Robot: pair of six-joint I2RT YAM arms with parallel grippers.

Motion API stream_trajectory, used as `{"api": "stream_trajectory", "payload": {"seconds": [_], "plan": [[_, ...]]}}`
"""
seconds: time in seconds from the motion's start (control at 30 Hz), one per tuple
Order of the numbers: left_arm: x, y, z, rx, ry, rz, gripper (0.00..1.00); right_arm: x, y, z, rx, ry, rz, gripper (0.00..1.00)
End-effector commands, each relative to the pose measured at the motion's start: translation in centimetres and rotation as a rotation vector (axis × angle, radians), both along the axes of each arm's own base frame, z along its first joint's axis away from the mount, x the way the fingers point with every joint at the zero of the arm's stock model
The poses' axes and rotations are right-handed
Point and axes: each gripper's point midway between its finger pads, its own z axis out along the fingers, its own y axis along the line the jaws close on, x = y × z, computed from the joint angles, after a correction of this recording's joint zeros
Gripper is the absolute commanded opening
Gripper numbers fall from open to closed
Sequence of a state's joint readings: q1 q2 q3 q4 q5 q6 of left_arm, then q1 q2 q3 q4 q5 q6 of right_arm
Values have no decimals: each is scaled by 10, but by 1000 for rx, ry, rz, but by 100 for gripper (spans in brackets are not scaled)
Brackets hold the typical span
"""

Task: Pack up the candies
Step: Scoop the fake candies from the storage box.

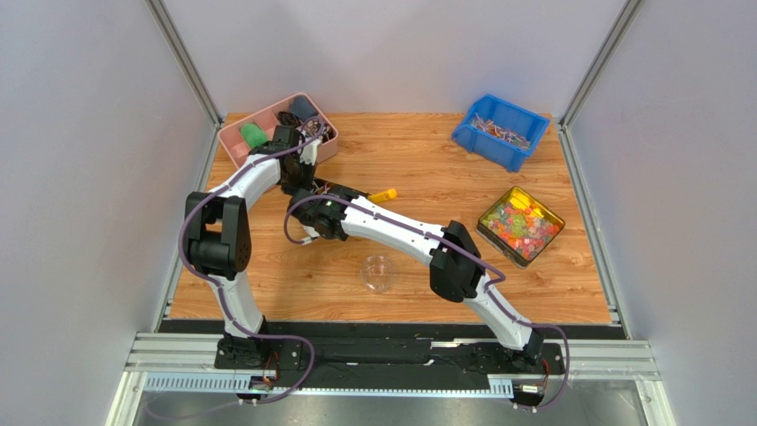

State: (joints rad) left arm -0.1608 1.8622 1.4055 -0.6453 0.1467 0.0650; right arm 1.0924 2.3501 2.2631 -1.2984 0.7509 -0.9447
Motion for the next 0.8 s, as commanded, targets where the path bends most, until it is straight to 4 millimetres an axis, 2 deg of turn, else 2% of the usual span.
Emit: {"api": "stream_trajectory", "payload": {"seconds": [0.0, 0.17, 0.4, 0.57, 0.77], "plan": [[14, -20, 53, -124, -139, -6, 0, -10, 13, -18, 34, 98, 14, 0], [13, -22, 51, -136, -131, -7, 0, -13, 19, -37, 80, 120, -27, 0], [11, -24, 52, -151, -127, -9, 0, -14, 36, -53, 192, 131, -63, 0], [10, -25, 52, -154, -123, -14, 0, -10, 53, -60, 283, 126, -74, 0], [9, -26, 52, -157, -121, -15, 0, -5, 70, -55, 383, 101, -74, 0]]}}
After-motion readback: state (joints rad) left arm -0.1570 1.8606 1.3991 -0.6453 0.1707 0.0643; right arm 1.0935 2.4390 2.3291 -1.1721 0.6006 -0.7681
